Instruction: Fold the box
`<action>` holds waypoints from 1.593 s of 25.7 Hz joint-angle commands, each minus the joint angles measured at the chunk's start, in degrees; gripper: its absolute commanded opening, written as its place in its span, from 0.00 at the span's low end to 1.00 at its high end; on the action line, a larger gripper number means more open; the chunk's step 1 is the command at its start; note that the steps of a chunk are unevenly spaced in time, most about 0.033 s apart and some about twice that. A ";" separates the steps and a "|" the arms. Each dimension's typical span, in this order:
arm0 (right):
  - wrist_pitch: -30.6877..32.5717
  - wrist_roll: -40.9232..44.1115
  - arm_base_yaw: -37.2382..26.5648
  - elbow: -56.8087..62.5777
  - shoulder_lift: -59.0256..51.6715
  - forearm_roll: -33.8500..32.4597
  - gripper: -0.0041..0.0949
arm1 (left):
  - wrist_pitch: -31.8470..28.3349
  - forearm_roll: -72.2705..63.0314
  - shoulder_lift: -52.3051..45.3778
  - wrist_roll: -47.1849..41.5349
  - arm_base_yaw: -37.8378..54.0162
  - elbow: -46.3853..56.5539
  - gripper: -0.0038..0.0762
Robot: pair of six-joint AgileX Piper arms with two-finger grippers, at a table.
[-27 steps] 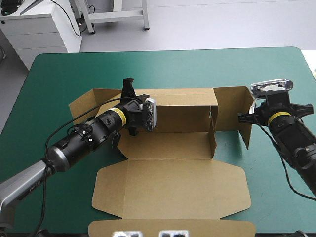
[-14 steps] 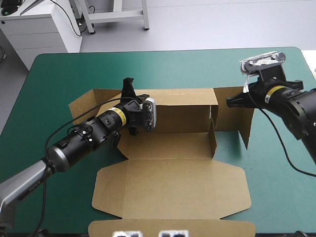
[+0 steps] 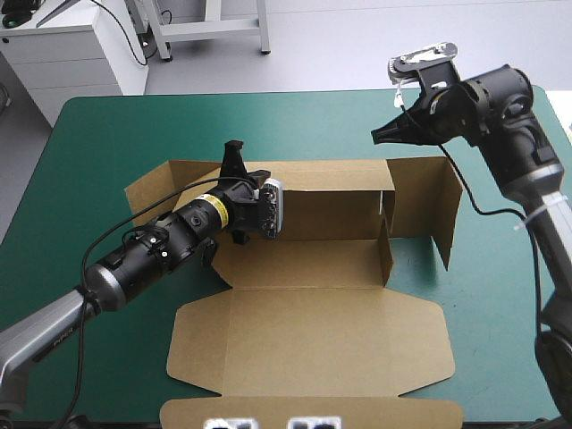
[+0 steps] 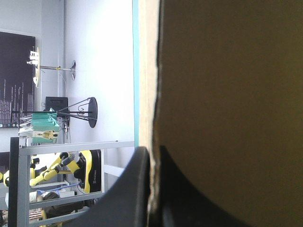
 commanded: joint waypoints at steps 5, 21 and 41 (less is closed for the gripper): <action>2.60 -2.53 -9.82 -9.01 9.38 10.43 0.02 | -3.81 -0.69 -1.75 -0.93 -0.16 -1.39 0.04; 4.04 -4.40 -13.46 -5.19 14.77 21.77 0.02 | -2.60 -0.95 -1.75 -1.35 1.14 -1.39 0.04; 1.14 -15.90 -13.46 16.37 -0.09 30.61 0.02 | -2.55 -0.95 -1.75 -2.00 3.75 -1.39 0.04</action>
